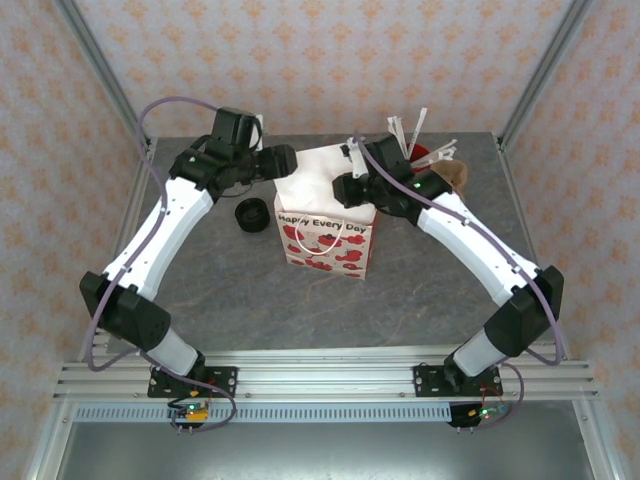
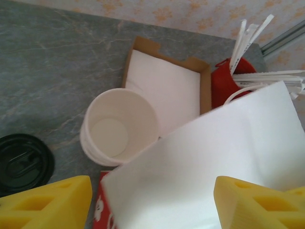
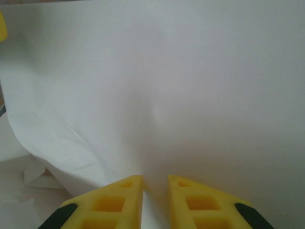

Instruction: Pack the takeout coffee

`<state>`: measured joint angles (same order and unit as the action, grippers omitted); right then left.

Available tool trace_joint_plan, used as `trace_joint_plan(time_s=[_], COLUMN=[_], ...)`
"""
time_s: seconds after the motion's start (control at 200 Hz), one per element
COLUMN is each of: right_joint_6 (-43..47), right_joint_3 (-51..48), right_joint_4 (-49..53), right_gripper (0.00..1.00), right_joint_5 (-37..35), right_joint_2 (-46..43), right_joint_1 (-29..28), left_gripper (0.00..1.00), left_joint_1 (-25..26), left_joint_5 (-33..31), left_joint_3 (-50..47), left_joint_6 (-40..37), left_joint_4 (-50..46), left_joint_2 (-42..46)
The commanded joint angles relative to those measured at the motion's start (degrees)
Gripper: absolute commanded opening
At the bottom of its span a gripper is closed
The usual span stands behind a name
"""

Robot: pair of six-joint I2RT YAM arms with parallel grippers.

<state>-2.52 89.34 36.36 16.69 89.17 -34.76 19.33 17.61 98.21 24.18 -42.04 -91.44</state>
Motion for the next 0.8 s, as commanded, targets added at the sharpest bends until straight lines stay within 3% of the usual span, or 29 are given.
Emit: trace_joint_plan(time_s=[0.0, 0.15, 0.3, 0.656, 0.796], right_joint_6=[-1.0, -1.4, -1.7, 0.7, 1.7], right_joint_3=[3.1, 3.3, 3.5, 1.4, 1.0], right_joint_4=[5.0, 5.6, 4.6, 1.5, 0.4], right_gripper=[0.19, 0.19, 0.26, 0.37, 0.45], right_joint_5=[-1.3, -2.1, -2.8, -5.7, -4.7], right_joint_2=[0.9, 0.8, -1.0, -10.8, -12.2], right_joint_1=[-0.7, -0.7, -0.7, -0.1, 2.8], left_gripper=[0.67, 0.59, 0.51, 0.50, 0.50], left_joint_1=[-0.4, -0.4, -0.1, 2.0, 3.0], left_joint_5=[5.0, 8.6, 12.5, 13.6, 14.5], left_joint_3=[3.4, 3.0, 2.1, 3.1, 3.3], left_joint_6=[0.9, 0.9, 0.6, -3.1, -4.0], left_joint_4=[1.2, 3.7, 5.0, 1.6, 0.4], left_joint_2=[-1.3, -0.7, 0.2, 1.0, 1.0])
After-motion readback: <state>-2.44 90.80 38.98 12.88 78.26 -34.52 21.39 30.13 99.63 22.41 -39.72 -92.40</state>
